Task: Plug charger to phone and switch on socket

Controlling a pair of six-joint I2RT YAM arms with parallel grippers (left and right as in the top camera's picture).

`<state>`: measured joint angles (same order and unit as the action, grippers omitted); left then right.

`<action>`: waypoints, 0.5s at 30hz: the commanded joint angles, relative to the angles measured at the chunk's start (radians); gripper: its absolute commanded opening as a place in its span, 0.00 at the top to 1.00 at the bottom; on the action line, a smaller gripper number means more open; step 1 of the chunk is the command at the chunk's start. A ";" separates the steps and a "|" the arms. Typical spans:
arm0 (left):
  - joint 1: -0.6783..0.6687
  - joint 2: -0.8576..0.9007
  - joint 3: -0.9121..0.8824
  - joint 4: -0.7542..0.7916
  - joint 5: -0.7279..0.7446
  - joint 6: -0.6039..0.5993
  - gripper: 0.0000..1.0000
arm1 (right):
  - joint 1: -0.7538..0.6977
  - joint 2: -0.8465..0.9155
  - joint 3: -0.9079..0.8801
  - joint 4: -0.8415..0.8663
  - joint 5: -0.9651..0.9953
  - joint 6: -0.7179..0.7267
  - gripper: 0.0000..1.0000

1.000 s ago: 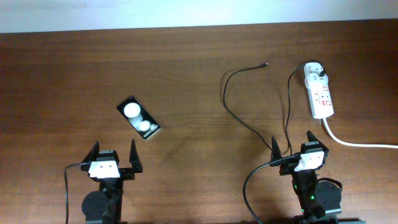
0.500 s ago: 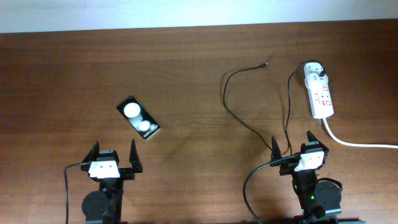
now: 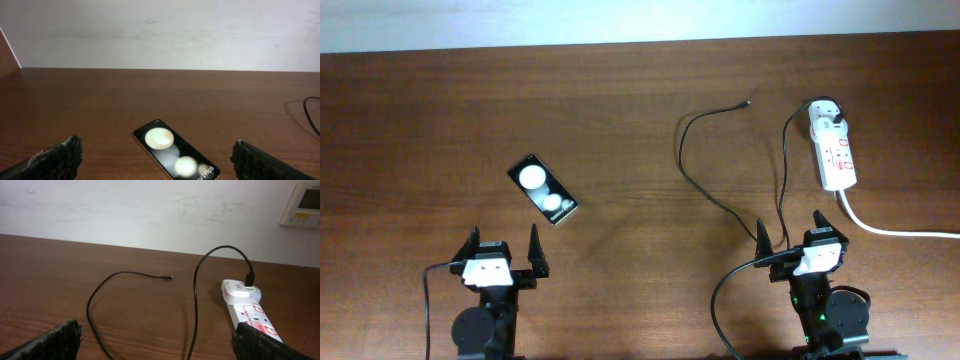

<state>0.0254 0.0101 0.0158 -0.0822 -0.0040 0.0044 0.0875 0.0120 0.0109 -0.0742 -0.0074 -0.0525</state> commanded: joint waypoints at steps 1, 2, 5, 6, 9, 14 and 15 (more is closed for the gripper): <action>-0.003 -0.003 -0.007 0.012 0.008 0.014 0.01 | -0.003 -0.006 -0.005 -0.007 0.012 0.000 0.01; -0.003 -0.003 -0.006 0.026 0.023 0.014 0.01 | -0.003 -0.006 -0.005 -0.007 0.012 0.000 0.01; -0.003 -0.003 -0.006 0.142 0.076 0.007 0.01 | -0.003 -0.006 -0.005 -0.007 0.012 0.000 0.01; -0.003 -0.003 -0.004 0.188 0.084 0.007 0.01 | -0.003 -0.006 -0.005 -0.007 0.012 0.000 0.01; -0.003 -0.003 0.018 0.285 0.094 0.008 0.01 | -0.003 -0.006 -0.005 -0.007 0.012 0.000 0.01; -0.003 0.003 0.144 0.247 0.094 0.008 0.01 | -0.003 -0.006 -0.005 -0.007 0.012 0.000 0.01; -0.003 0.013 0.170 0.233 0.094 0.008 0.01 | -0.003 -0.006 -0.005 -0.007 0.012 0.000 0.01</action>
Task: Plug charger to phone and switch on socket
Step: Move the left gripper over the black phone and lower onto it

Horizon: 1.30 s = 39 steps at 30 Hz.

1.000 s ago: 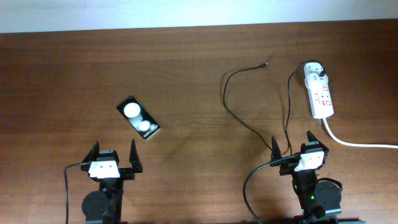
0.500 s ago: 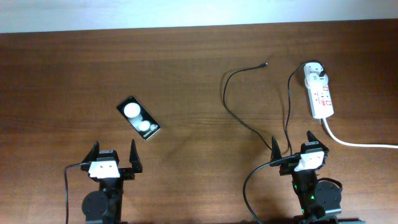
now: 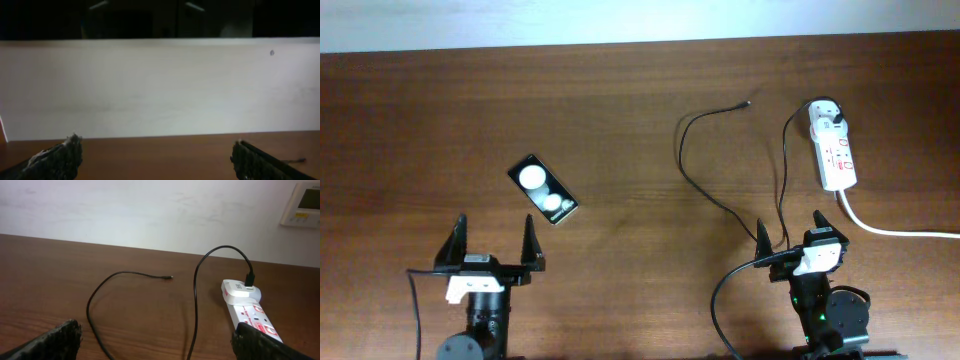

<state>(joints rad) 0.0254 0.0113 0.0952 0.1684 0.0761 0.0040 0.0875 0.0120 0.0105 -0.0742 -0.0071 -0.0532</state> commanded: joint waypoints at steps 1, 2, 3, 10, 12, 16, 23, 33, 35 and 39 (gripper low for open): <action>-0.003 0.036 0.139 -0.050 0.013 0.008 0.01 | -0.003 -0.006 -0.005 -0.007 0.012 0.001 0.01; -0.003 0.061 0.177 -0.078 0.013 0.008 0.01 | -0.003 -0.006 -0.005 -0.007 0.012 0.001 0.01; -0.003 0.097 0.221 -0.111 0.013 0.008 0.01 | -0.003 -0.006 -0.005 -0.007 0.012 0.001 0.01; -0.003 0.492 0.601 -0.359 0.014 0.008 0.01 | -0.003 -0.006 -0.005 -0.007 0.012 0.001 0.01; -0.003 0.614 0.727 -0.466 0.014 0.008 0.01 | -0.003 -0.006 -0.005 -0.006 0.012 0.001 0.01; -0.006 0.949 1.113 -0.841 0.019 -0.064 0.01 | -0.003 -0.006 -0.005 -0.007 0.012 0.001 0.01; -0.006 1.206 1.314 -1.108 0.220 -0.064 0.01 | -0.003 -0.006 -0.005 -0.007 0.012 0.001 0.01; -0.039 1.316 1.321 -1.135 -0.086 -0.443 0.01 | -0.003 -0.006 -0.005 -0.007 0.012 0.001 0.01; -0.076 1.321 1.348 -1.159 -0.200 -0.517 0.00 | -0.003 -0.006 -0.005 -0.007 0.012 0.001 0.01; -0.101 1.434 1.507 -1.265 -0.257 -0.620 0.00 | -0.003 -0.006 -0.005 -0.007 0.012 0.001 0.01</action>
<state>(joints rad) -0.0685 1.3685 1.4933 -1.0592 -0.0929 -0.5037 0.0875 0.0128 0.0109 -0.0742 -0.0032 -0.0525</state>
